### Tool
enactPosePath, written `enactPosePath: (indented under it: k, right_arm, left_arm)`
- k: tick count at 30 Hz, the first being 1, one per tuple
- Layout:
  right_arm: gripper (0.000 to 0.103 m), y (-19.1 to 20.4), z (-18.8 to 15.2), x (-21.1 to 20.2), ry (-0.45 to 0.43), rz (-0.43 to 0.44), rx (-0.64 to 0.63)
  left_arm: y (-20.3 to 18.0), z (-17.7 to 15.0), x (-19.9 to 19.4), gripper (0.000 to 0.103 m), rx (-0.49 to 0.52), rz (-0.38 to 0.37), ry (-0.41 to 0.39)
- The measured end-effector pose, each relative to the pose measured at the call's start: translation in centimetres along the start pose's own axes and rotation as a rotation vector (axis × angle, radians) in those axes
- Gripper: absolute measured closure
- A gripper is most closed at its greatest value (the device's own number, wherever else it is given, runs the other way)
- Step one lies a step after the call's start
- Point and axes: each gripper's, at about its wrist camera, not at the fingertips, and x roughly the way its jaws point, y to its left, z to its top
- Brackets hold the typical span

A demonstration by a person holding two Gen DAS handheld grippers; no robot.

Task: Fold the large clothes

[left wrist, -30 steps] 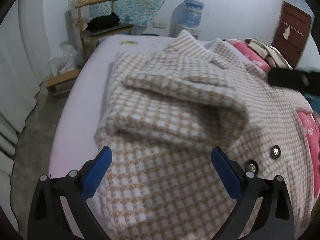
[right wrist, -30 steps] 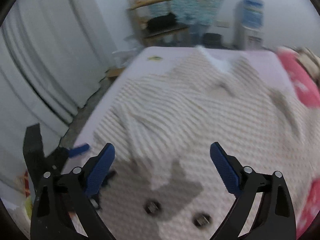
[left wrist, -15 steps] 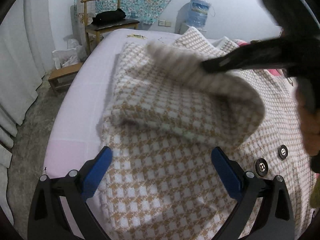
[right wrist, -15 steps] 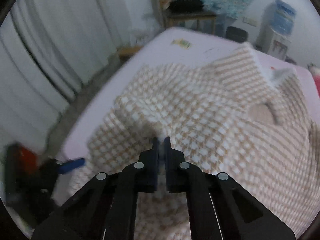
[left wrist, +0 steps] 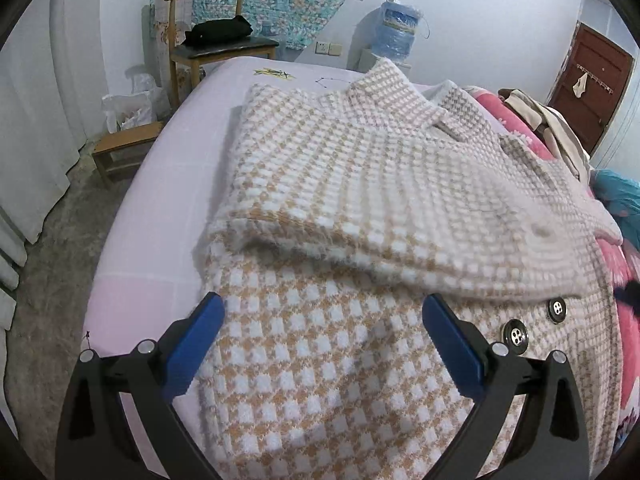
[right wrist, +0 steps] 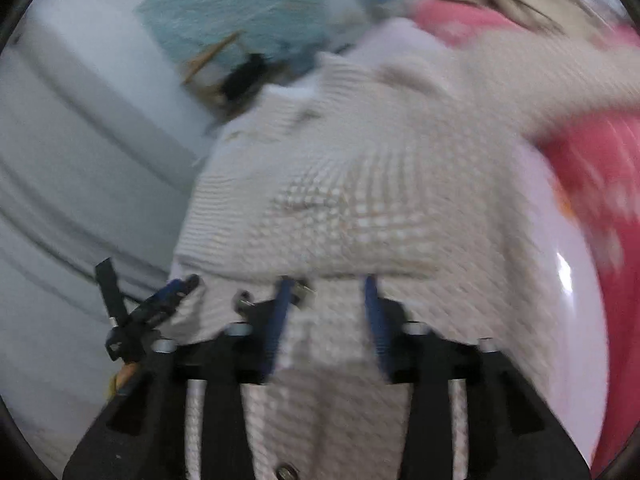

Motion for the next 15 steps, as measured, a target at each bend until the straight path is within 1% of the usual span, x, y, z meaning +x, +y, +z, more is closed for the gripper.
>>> enactPosePath:
  k: [2,3,6,9,11,13,14,15]
  right_arm:
    - [0.058,-1.6,-0.4,-0.8,-0.005,0.024,0.068]
    - [0.056,-2.2,-0.5,-1.1,-0.014,0.041,0.104]
    - [0.055,-3.1,0.8,-0.6,-0.021,0.073,0.154]
    - [0.056,-3.3,2.6,1.3,-0.002,0.06,0.17]
    - [0.056,-3.1,4.0,3.0,0.02,0.021,0.153]
    - [0.061,-3.2,4.7,4.8,0.05,-0.015,0.132]
    - [0.064,-3.3,5.1,5.5,0.072,-0.052,0.12]
    - [0.072,-3.4,5.6,6.5,0.084,-0.078,0.115]
  left_arm:
    - [0.0,-0.1,0.0,0.005,0.0,0.0,0.0]
    - [0.0,-0.2,0.0,0.005,0.001,0.002,0.0]
    - [0.0,-0.1,-0.1,0.005,0.003,0.007,-0.001]
    - [-0.1,-0.1,-0.1,0.005,0.005,0.007,-0.003]
    - [-0.1,-0.2,0.0,0.005,0.006,0.007,-0.005]
    - [-0.1,-0.2,-0.1,0.005,0.008,0.008,-0.007]
    - [0.0,-0.2,-0.1,0.005,0.005,0.012,-0.009]
    - [0.1,-0.2,-0.1,0.005,-0.002,0.021,-0.009]
